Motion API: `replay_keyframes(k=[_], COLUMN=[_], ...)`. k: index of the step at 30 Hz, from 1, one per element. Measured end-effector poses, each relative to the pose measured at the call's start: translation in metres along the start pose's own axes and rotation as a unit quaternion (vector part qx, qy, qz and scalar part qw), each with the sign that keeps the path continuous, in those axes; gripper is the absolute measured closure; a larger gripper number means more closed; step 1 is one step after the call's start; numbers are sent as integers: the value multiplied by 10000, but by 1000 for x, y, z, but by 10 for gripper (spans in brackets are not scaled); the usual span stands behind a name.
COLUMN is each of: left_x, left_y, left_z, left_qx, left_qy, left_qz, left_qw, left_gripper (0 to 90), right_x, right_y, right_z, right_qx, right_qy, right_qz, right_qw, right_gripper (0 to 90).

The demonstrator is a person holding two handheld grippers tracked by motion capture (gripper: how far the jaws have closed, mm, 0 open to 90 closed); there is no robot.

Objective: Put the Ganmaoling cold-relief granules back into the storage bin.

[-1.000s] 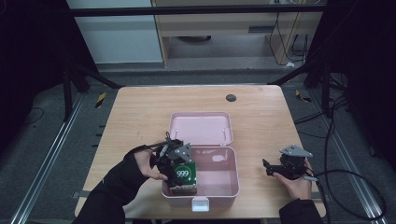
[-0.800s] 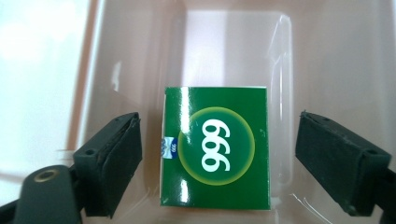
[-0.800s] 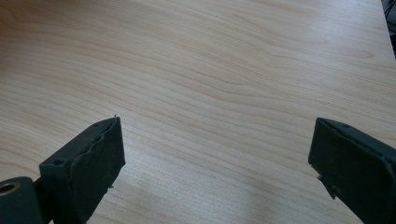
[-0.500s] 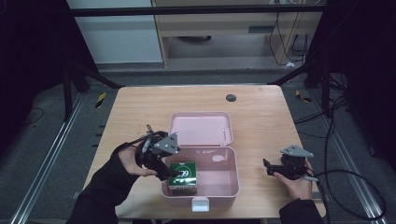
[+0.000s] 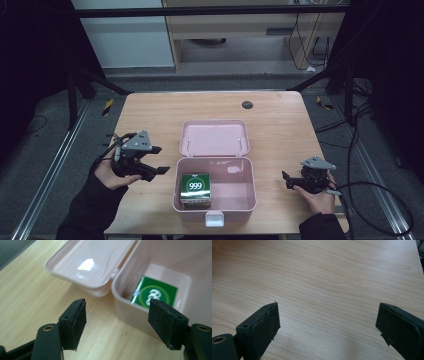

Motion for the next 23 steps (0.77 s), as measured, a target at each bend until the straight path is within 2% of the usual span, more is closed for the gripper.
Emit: replay_keyframes(k=[5, 6, 9, 11, 14, 17, 21, 23], left_x=[16, 20, 30, 39, 52, 64, 79, 86], left_y=[-30, -38, -53, -65, -83, -102, -124, -135], left_z=[-1, -3, -6, -7, -9, -6, -2, 2], left_qx=[-409, -561, -805, -1028, -1388, -1710, -2164, -2368], left_qy=[80, 97, 158, 101, 108, -103, -38, -147], left_qz=[292, 333, 461, 486, 594, 597, 748, 811], left_qw=[9987, 9978, 9956, 9935, 9885, 9834, 9734, 9680], left_gripper=[284, 277, 264, 253, 242, 231, 190, 187], right_x=[1, 1, 2, 2, 3, 4, 5, 6], right_y=[0, 0, 0, 0, 0, 0, 0, 0], right_z=[1, 1, 2, 2, 2, 3, 3, 3], right_qx=[16, 22, 7, 16, 22, 29, 27, 47], right_qy=[-21, -17, -25, -26, -40, -52, -64, -100], right_qz=[0, 8, -42, -38, -43, -39, -61, -66], right_qw=[10000, 10000, 10000, 10000, 10000, 10000, 10000, 9999], right_gripper=[49, 49, 49, 49, 49, 49, 48, 45])
Point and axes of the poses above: each handheld gripper's, and its own axes: z roughly backward along the jaws, x roughly out of its underside, y roughly to its right, the point moved 3 cm from there along -z, roughly forward along the jaws, and after that the axes turned 6 degrees about z, right-handed, at the moved point
